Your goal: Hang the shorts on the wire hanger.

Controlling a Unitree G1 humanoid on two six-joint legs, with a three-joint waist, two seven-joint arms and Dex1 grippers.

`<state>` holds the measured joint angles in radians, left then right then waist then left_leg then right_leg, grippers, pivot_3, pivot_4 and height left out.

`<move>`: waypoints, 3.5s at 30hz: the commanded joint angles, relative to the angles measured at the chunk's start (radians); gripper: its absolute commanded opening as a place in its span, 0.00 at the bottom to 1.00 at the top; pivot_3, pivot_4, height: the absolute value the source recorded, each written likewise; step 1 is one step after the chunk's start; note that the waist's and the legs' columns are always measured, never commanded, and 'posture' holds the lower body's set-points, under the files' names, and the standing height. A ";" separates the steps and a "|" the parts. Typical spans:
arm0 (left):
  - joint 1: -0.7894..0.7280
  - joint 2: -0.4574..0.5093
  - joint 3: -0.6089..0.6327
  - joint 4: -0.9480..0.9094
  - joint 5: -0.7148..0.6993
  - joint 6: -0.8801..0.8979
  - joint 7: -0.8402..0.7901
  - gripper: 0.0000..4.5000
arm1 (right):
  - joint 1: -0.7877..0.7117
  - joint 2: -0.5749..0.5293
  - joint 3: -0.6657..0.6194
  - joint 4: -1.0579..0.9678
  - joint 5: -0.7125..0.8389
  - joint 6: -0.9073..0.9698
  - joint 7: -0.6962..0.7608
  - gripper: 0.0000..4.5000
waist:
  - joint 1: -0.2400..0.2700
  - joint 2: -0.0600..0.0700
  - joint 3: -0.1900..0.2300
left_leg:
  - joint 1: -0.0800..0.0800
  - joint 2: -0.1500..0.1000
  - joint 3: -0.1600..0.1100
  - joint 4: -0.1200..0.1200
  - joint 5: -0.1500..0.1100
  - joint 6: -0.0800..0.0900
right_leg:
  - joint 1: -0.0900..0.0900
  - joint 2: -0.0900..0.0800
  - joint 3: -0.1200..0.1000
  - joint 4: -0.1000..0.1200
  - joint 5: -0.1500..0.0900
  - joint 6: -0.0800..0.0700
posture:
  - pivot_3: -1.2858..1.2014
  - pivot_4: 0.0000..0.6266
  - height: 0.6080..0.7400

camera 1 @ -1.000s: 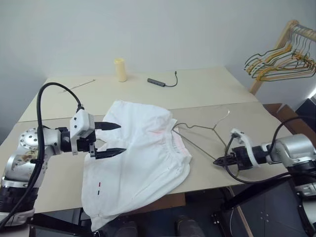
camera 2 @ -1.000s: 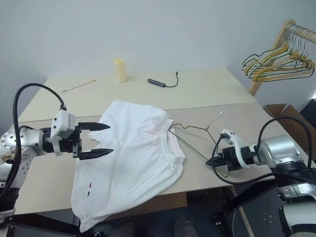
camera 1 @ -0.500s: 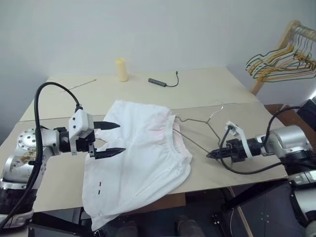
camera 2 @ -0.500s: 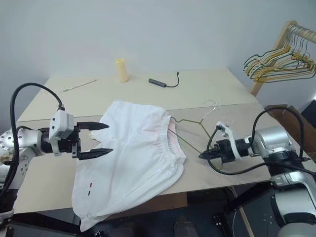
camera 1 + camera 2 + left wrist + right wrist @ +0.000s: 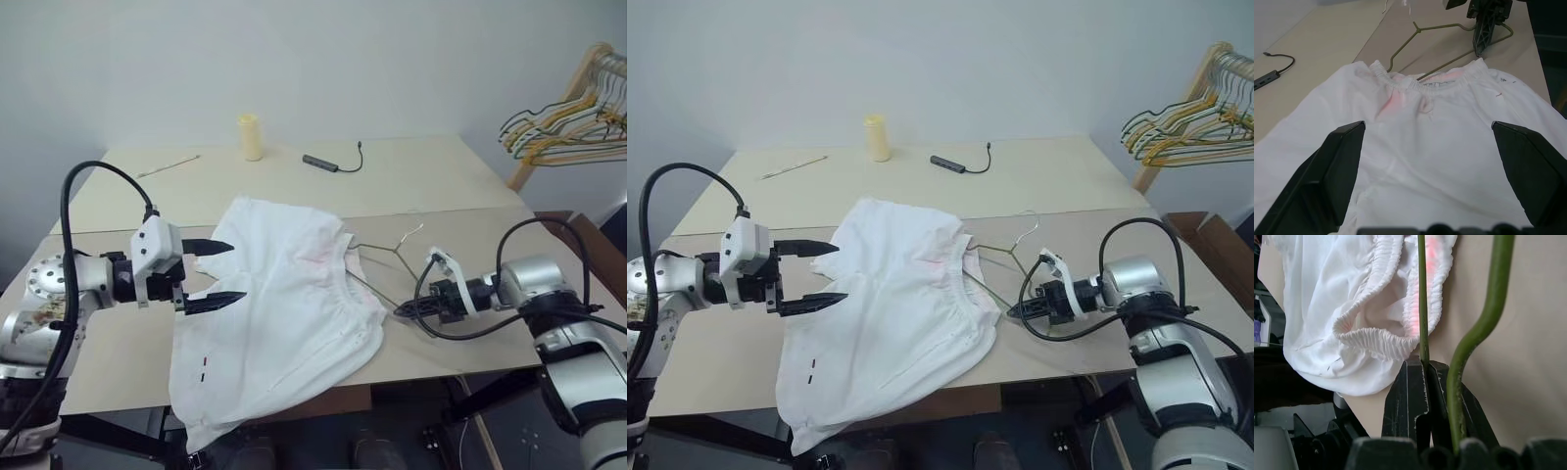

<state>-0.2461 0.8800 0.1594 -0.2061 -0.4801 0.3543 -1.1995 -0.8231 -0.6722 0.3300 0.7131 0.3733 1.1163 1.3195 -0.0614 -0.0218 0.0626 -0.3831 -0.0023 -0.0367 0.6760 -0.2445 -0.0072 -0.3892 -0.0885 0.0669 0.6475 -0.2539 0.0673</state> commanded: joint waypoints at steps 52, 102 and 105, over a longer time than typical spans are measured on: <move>-0.848 -0.045 -0.465 0.929 0.370 -0.605 -0.413 1.00 | -0.052 -0.010 0.051 -0.834 -0.252 -0.449 -0.140 0.00 | -0.037 0.001 0.000 | -0.008 0.000 0.000 0.001 -0.001 0.000 | -0.007 0.000 -0.001 0.000 -0.001 0.001 | 0.48 0.00 1.00; -0.594 -0.063 -0.246 0.709 0.270 -0.228 -0.310 0.00 | 0.438 0.256 -0.178 -0.909 -0.153 -0.514 -0.555 0.99 | -0.120 0.000 0.000 | 0.001 0.000 -0.011 0.004 -0.001 0.001 | -0.003 0.001 0.003 0.012 -0.001 0.002 | 0.47 0.02 1.00; -0.590 -0.059 -0.243 0.697 0.269 -0.222 -0.307 0.00 | 0.376 0.318 -0.105 -0.826 -0.204 -0.492 -0.610 0.96 | -0.116 0.000 0.000 | 0.001 -0.001 -0.012 0.004 -0.001 0.000 | -0.003 0.001 0.003 0.011 -0.001 0.002 | 0.48 0.02 1.00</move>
<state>-0.8238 0.8090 -0.1181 0.5234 -0.1932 0.1245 -1.5142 -0.4142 -0.3648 0.2108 -0.1323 0.1965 0.6274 0.7445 -0.1777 -0.0218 0.0624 -0.3825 -0.0029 -0.0490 0.6803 -0.2454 -0.0068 -0.3917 -0.0875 0.0692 0.6584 -0.2547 0.0689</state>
